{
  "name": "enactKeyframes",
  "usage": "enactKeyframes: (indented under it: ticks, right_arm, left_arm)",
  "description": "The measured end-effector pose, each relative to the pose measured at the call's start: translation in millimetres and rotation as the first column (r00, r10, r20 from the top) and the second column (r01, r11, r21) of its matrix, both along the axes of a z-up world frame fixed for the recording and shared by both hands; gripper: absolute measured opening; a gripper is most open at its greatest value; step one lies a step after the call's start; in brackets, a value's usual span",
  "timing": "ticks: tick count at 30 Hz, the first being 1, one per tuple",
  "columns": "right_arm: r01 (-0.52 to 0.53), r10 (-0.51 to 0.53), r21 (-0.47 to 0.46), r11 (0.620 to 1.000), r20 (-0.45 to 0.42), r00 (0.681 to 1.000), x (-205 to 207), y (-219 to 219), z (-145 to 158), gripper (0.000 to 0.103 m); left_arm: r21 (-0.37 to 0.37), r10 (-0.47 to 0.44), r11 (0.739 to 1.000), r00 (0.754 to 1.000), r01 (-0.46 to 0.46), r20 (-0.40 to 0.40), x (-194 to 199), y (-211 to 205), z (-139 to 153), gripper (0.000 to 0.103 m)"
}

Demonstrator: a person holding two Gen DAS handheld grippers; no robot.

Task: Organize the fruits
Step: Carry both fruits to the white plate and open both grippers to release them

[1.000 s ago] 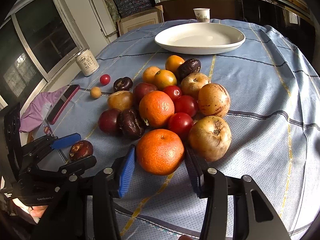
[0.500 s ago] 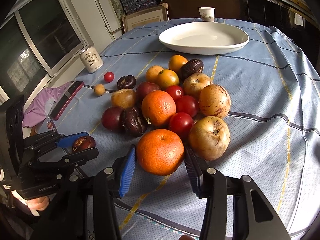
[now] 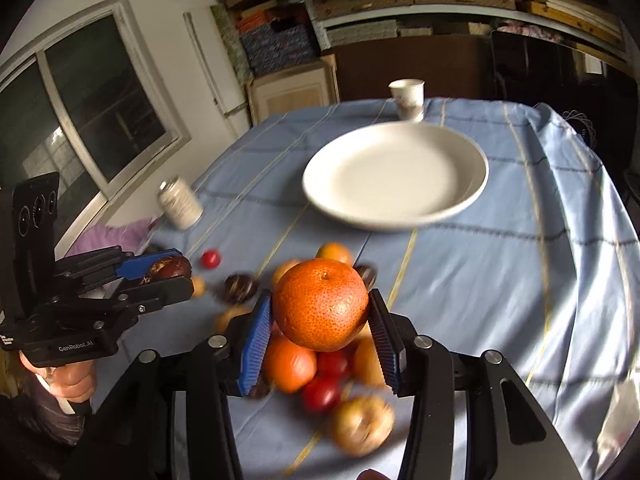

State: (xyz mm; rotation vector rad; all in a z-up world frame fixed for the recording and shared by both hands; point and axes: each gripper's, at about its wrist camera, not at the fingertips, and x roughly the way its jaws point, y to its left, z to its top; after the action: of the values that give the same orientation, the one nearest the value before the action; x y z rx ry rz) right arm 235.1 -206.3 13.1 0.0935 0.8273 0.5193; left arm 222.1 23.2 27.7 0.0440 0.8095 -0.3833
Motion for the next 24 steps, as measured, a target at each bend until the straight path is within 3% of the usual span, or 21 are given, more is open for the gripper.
enactKeyframes:
  ticks: [6, 8, 13, 18, 24]
  right_arm:
    - [0.088, -0.087, -0.033, 0.996, 0.031, 0.996, 78, -1, -6, 0.048]
    - [0.114, -0.114, -0.048, 0.992, 0.009, 0.993, 107, 2, -15, 0.048]
    - [0.151, -0.155, -0.104, 0.983, -0.039, 0.987, 156, 9, -37, 0.048]
    - [0.163, -0.177, -0.153, 0.975, -0.078, 0.981, 182, 11, -58, 0.048]
    - [0.157, -0.171, -0.167, 0.974, -0.079, 0.982, 185, 13, -66, 0.049]
  left_arm:
    - [-0.02, 0.013, 1.0, 0.999, -0.014, -0.043, 104, -16, 7, 0.042]
    - [0.012, 0.04, 0.999, 0.996, -0.039, -0.077, 146, -25, -3, 0.042]
    - [0.078, 0.104, 0.993, 0.984, -0.094, -0.143, 208, -36, -37, 0.042]
    - [0.1, 0.144, 0.987, 0.972, -0.127, -0.184, 235, -40, -60, 0.042]
    - [0.125, 0.146, 0.985, 0.966, -0.121, -0.212, 242, -44, -74, 0.042]
